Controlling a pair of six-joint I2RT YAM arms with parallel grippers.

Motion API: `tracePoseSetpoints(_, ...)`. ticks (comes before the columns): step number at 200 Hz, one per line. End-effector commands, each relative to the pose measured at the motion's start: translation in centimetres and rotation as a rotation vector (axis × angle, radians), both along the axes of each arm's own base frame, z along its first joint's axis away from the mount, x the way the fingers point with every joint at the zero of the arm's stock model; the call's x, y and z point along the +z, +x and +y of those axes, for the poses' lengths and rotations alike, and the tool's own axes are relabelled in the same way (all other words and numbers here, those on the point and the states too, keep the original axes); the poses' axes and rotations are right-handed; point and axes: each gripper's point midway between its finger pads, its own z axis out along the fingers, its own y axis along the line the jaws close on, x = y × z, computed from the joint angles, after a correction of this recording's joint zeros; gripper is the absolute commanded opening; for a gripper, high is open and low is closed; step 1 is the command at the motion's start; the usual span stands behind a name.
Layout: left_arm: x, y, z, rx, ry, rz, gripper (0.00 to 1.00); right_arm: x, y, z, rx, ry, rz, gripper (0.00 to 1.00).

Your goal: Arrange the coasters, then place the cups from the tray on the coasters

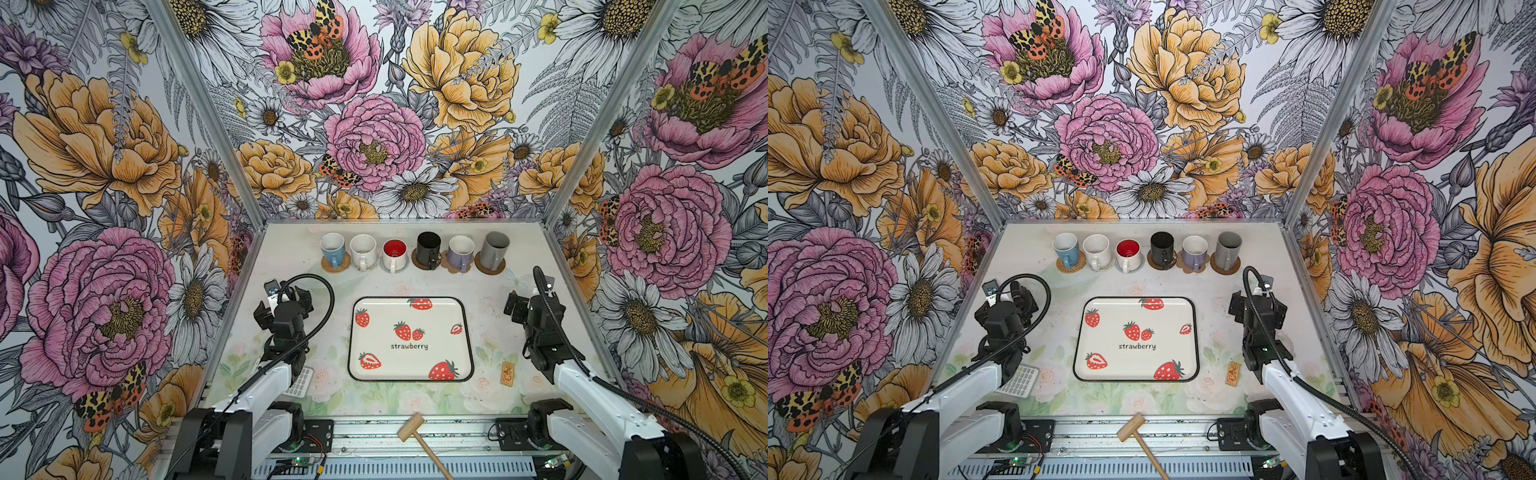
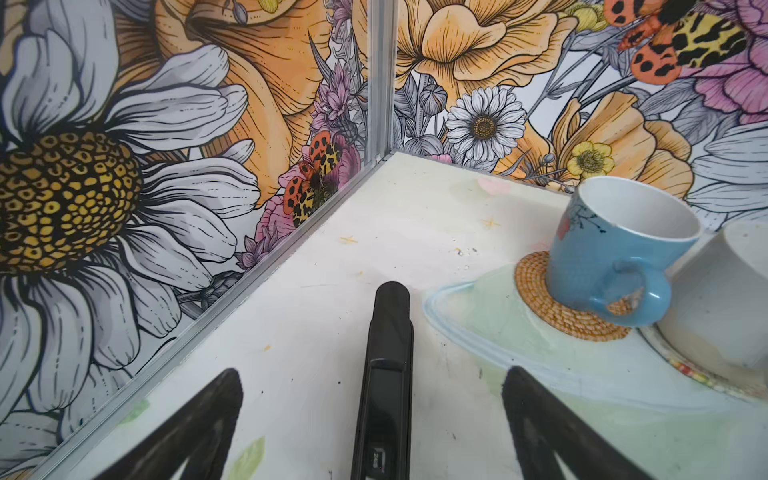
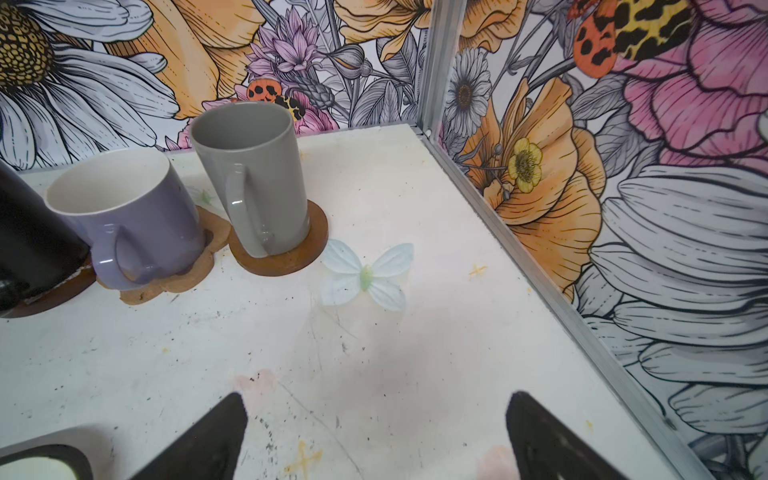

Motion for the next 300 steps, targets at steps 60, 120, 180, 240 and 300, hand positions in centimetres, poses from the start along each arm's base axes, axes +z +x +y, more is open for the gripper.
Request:
tracePoseSetpoints(60,0.0,5.4,-2.9,-0.203,0.063,-0.122,0.99,0.7,5.7,-0.2,0.076,-0.018,-0.174,0.98)
tracePoseSetpoints(120,-1.5,7.0,-5.0,-0.350,0.064,-0.056,0.99,-1.9,8.2,1.0,0.181,-0.020,-0.143,0.95)
tracePoseSetpoints(180,-1.7,7.4,-3.9,-0.326,0.020,-0.044,0.99,-2.1,8.3,1.0,0.184,-0.021,-0.147,1.00)
tracePoseSetpoints(240,-1.7,7.4,-3.9,-0.324,0.024,-0.045,0.99,-2.2,8.3,0.9,0.181,-0.017,-0.142,1.00)
tracePoseSetpoints(300,-1.7,7.4,-3.9,-0.325,0.024,-0.043,0.99,-2.3,8.4,0.8,0.186,-0.010,-0.139,1.00)
